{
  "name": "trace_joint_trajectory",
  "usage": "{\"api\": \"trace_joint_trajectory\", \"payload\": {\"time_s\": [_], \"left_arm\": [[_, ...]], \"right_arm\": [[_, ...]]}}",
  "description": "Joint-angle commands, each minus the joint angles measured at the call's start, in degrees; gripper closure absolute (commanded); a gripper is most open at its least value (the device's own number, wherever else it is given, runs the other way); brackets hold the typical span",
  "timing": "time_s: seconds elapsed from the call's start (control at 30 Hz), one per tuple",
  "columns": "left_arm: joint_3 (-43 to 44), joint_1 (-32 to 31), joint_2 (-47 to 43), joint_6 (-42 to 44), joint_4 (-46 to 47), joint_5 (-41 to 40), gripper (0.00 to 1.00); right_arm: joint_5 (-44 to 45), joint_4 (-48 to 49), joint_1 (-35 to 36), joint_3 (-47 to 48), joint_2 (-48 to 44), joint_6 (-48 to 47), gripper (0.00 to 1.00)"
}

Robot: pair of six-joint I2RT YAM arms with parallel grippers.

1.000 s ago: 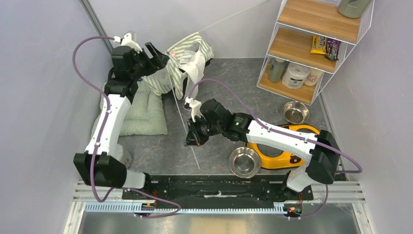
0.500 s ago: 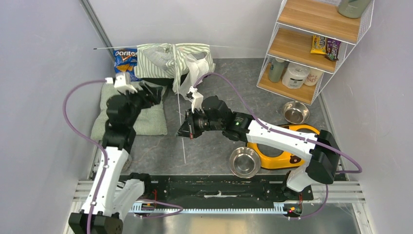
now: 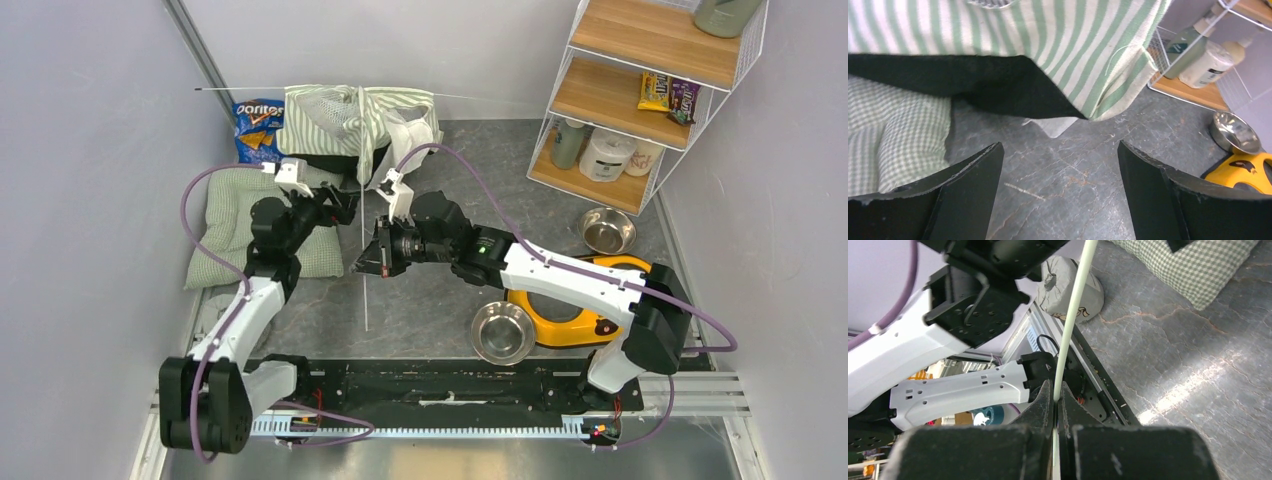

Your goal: Set up the pet tent

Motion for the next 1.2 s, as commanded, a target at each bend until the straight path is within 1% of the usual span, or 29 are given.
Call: {"api": "trace_joint_trajectory", "payload": {"time_s": [0.0,0.03,0.1,0.2,0.43,0.6,0.77,0.87,0.93,1.0,1.1,1.13,1.17], "left_arm": [[0.2,-0.3,4.6,3.7,16.7,7.8,0.09],[-0.8,-0.3,5.4,4.1,20.1,9.2,0.10],[-2.8,-0.4,6.2,4.3,26.3,9.4,0.10],[-4.1,-1.2,8.9,4.2,32.5,10.3,0.11],[-3.9,-4.4,14.9,7.1,39.3,5.2,0.13],[-2.5,-6.5,18.2,9.7,41.4,2.7,0.19],[-2.9,-7.1,19.6,12.1,42.6,1.6,0.35],[-3.9,-7.1,19.7,13.4,44.1,1.7,0.49],[-4.0,-7.1,19.7,13.7,44.0,1.7,0.56],[-3.9,-7.1,19.6,13.7,43.7,1.5,0.64],[-3.4,-7.1,19.3,13.7,42.3,1.6,0.81],[-3.3,-7.1,19.3,13.8,42.0,1.8,0.92],[-3.2,-7.1,19.1,13.7,41.6,1.8,0.98]], "right_arm": [[1.9,5.9,-0.7,3.5,0.9,-0.8,1.00],[1.5,6.2,-0.7,3.8,1.0,-0.5,1.00],[0.8,6.4,-0.7,4.3,1.2,-0.2,1.00],[0.0,5.4,-0.7,5.0,1.1,-0.7,1.00],[-1.0,5.4,-0.7,4.9,0.3,-0.7,1.00],[-1.8,5.5,-0.7,4.5,-0.1,-0.8,1.00],[-1.8,5.6,-0.7,4.3,-0.3,-0.7,1.00],[-1.7,5.7,-0.7,4.4,-0.4,-0.6,1.00],[-1.5,5.7,-0.7,4.3,-0.5,-0.8,1.00],[-1.5,5.7,-0.7,4.3,-0.6,-0.9,1.00],[-1.2,5.7,-0.7,4.0,-0.8,-1.1,1.00],[-1.1,5.7,-0.7,3.9,-0.7,-1.1,1.00],[-0.9,5.5,-0.7,3.9,-0.9,-1.3,1.00]]}}
